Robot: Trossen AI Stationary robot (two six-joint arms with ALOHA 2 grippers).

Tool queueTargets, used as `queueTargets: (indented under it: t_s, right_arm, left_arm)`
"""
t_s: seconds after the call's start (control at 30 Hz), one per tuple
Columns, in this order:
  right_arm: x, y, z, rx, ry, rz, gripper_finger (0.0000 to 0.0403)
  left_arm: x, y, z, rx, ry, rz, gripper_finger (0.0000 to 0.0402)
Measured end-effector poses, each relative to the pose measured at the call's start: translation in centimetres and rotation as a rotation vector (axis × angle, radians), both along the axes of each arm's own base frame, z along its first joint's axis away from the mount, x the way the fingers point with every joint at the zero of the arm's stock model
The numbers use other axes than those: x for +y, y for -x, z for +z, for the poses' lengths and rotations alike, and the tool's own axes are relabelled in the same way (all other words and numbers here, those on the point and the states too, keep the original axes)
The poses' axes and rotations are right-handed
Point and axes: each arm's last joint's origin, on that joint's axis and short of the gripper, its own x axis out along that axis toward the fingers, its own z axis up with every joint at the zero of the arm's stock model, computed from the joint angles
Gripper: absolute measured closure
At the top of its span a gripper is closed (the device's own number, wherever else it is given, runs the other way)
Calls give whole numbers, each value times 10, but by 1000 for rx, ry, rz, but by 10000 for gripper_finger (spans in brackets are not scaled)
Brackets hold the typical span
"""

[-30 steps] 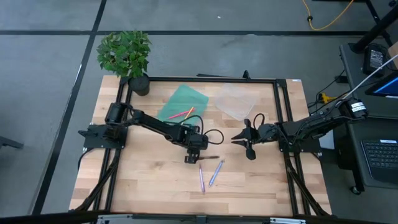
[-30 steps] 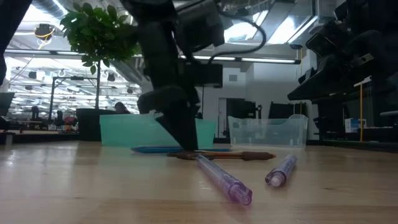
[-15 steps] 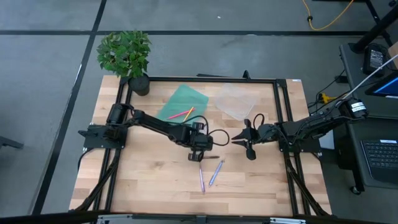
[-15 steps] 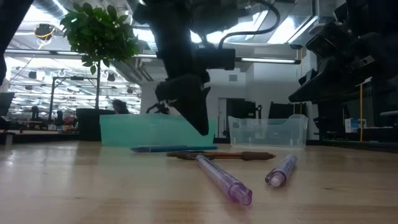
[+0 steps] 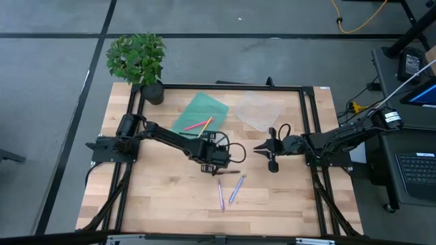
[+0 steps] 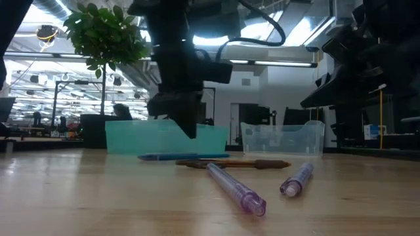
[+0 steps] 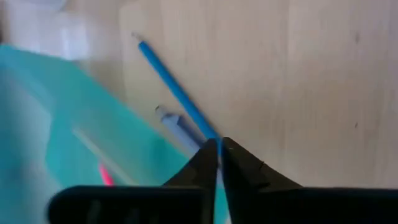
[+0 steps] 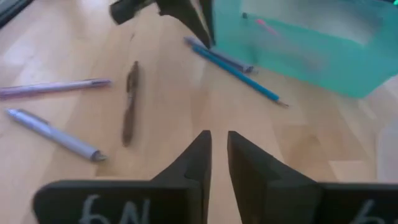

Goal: Sort pens & pencils
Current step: Adjust the blue bin

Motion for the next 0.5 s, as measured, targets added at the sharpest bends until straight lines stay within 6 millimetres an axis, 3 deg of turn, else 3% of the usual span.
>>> queueTargets:
  t_s: [0.3,0.5]
  right_arm:
    - [1,-4,6,-55,3,21,365]
    - [5,-28,13,-23,102,65,366]
  left_arm:
    - [-12,13,0,23,-88,52,398]
    - [-16,38,7,-54,-160,128,401]
